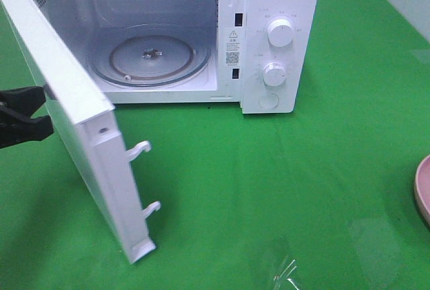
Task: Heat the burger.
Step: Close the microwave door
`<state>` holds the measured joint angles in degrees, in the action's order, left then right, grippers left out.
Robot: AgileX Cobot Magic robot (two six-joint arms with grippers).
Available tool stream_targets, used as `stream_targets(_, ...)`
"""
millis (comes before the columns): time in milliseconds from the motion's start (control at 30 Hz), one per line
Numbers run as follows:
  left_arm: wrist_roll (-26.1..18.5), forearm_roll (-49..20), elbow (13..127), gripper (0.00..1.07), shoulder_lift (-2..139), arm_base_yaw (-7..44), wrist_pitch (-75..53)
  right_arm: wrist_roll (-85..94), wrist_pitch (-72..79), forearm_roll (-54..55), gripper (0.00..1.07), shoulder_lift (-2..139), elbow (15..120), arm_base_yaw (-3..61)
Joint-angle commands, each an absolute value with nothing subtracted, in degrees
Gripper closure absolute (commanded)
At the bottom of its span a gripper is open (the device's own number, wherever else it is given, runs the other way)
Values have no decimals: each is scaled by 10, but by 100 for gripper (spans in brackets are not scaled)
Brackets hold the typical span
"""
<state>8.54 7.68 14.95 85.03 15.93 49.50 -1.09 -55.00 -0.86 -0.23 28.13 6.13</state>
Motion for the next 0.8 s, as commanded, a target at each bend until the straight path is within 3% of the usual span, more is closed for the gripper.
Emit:
stream_targets(33, 65, 45, 185, 107, 884, 202, 510, -5, -550, -9, 31, -18, 281, 58)
stream_targets(133, 50, 9, 197, 107, 900, 222, 509, -5, -550, -9, 31, -18, 281, 58)
stream_targets(167, 26, -28, 212, 107, 916, 247, 509, -5, -550, -9, 31, -18, 281, 58)
stream_targets(267, 17, -42, 219, 107, 921, 257, 509, -5, -550, -9, 31, -18, 281, 58)
stream_targets(333, -19, -99, 261, 107, 956, 305, 508, -5, -550, -9, 31, -18, 281, 58)
stream_targets(433, -34, -123, 282, 107, 972, 324, 508, -5, -550, -9, 31, -18, 281, 58)
stream_targets(633, -116, -213, 375, 107, 1023, 378, 503, -5, -550, -9, 31, -18, 281, 58)
stream_targets(800, -120, -219, 427, 107, 1053, 392, 500, -5, -550, -9, 31, -18, 281, 58)
